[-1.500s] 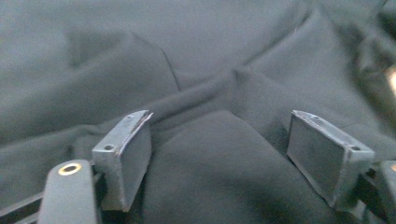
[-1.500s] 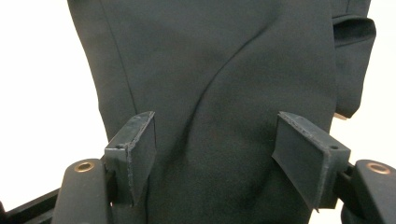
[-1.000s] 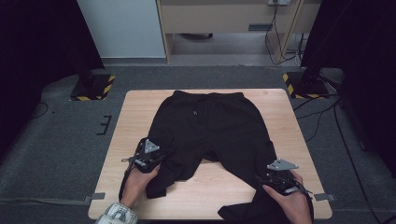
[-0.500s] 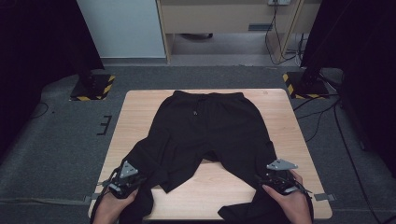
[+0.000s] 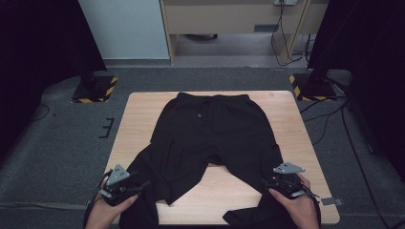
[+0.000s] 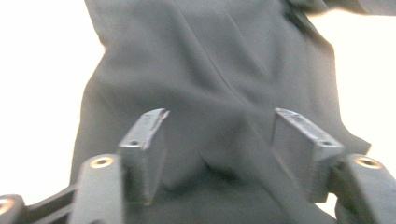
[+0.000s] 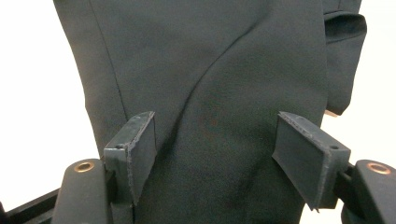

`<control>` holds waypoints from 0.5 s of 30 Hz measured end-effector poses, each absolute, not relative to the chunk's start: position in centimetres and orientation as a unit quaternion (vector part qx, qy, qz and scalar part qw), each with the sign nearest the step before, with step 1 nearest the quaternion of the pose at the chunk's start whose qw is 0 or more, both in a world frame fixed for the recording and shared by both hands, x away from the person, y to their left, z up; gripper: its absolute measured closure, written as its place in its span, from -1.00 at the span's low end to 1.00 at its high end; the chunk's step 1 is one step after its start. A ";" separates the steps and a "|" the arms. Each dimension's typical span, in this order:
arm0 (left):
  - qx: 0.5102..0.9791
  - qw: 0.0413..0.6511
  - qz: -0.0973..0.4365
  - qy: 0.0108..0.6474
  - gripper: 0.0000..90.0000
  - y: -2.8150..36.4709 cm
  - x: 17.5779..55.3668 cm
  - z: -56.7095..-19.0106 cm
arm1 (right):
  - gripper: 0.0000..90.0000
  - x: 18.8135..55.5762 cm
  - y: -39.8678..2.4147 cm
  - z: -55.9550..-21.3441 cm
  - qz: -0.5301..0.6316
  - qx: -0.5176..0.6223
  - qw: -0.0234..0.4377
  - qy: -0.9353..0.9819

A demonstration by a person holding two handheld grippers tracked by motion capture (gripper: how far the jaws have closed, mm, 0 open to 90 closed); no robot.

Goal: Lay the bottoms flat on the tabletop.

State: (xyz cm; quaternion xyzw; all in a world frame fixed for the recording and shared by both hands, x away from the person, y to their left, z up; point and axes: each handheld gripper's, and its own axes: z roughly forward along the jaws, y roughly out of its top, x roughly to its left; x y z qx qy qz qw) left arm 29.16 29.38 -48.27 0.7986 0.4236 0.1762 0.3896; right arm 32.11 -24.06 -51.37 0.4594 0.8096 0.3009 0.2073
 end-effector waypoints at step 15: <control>0.780 0.316 0.204 0.501 0.03 31.5 37.4 -52.6 | -0.35 32.4 -24.1 -51.3 0.310 0.466 0.206 0.803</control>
